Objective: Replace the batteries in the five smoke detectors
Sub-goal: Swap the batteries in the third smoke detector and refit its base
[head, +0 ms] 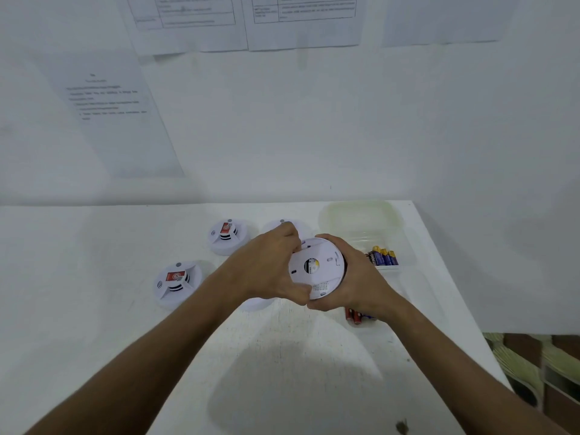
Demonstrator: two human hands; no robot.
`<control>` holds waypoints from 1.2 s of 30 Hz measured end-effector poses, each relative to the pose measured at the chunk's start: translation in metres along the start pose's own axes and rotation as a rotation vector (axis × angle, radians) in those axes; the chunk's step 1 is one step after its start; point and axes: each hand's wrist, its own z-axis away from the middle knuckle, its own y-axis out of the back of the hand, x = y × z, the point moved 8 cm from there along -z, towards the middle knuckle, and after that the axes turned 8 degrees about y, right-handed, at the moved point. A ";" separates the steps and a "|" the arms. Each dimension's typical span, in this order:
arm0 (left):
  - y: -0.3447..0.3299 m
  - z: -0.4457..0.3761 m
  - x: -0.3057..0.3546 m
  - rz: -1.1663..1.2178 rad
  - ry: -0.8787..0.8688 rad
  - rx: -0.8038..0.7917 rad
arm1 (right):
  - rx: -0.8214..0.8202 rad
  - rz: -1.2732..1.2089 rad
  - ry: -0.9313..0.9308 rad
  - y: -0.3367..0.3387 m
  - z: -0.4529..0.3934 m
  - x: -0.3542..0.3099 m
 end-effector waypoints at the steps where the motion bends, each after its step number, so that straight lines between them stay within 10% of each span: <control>1: 0.001 0.000 0.001 -0.006 -0.011 0.018 | 0.007 0.001 -0.004 0.000 0.000 0.000; 12: -0.005 0.009 -0.030 0.225 0.036 0.154 | 0.078 -0.045 -0.077 0.036 0.020 0.011; 30: -0.115 0.041 -0.038 0.079 0.173 -0.215 | 0.000 -0.098 -0.152 0.064 0.067 0.013; 36: -0.049 0.027 -0.013 0.415 0.103 0.030 | -0.035 -0.111 -0.150 0.049 0.067 0.015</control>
